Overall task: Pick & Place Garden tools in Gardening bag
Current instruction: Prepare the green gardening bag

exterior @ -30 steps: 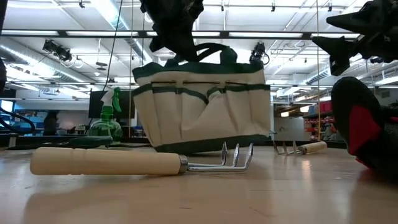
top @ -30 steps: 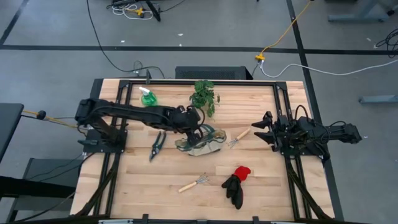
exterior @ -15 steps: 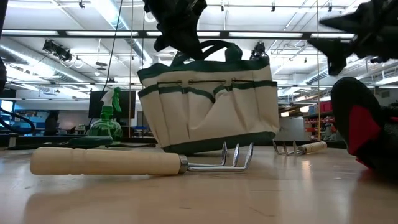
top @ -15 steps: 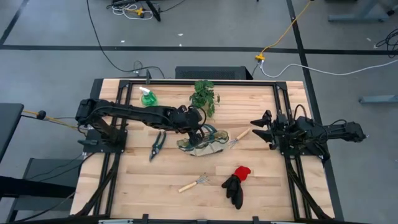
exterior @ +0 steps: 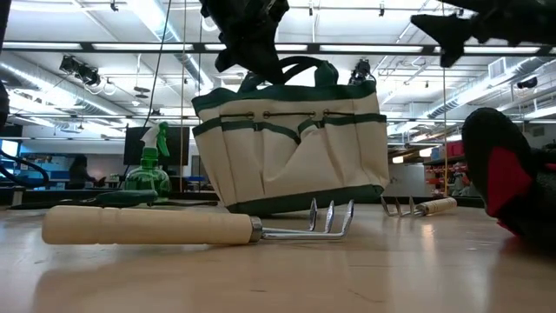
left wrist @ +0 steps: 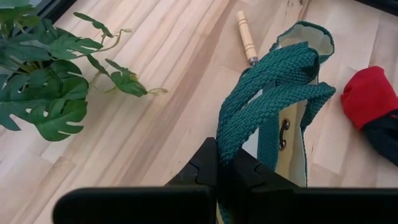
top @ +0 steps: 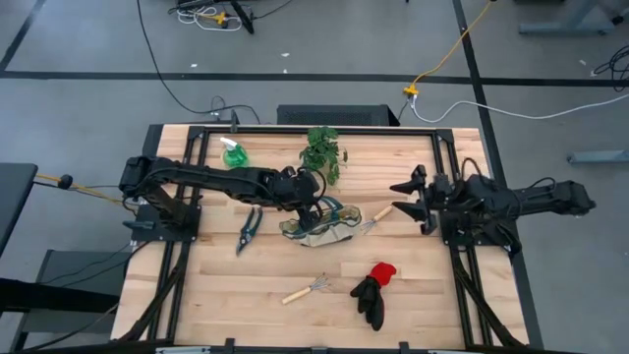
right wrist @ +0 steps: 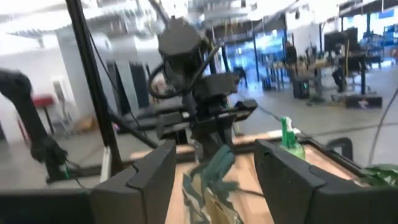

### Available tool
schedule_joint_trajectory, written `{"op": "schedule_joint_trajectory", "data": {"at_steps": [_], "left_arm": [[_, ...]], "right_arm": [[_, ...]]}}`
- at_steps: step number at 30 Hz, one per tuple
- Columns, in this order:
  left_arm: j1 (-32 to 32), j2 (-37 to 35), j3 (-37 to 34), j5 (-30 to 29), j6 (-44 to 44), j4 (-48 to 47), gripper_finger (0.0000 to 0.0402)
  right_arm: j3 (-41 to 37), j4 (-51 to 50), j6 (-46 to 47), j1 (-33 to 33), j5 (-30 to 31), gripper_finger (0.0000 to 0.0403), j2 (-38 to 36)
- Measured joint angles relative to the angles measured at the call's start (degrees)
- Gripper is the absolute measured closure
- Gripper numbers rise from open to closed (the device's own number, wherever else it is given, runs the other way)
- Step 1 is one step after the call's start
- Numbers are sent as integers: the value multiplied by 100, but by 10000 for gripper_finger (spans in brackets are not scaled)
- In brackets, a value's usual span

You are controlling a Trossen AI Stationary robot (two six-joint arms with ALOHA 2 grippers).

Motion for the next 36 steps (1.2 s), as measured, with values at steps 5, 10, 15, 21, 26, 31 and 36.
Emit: {"op": "schedule_joint_trajectory", "data": {"at_steps": [5,10,15,21,26,31,36], "left_arm": [[-3,-2,0,-2,0,0,391],[-10,-2,0,1,0,0,390],[-14,-9,2,1,45,2,390],[-14,-11,2,1,132,4,390],[-14,-11,2,-1,138,37,390],[-12,-11,4,1,196,114,390],[-12,-11,4,-3,199,134,390]], "right_arm": [[864,-809,-115,0,158,183,886],[1536,-1410,-230,0,299,183,1643],[1997,-1695,-247,0,304,183,2198],[2583,-2546,-394,0,697,183,2795],[2946,-2865,-525,-2,796,183,3145],[3298,-3087,-525,-2,798,186,3360],[3782,-3831,-529,-13,897,206,3704]]}}
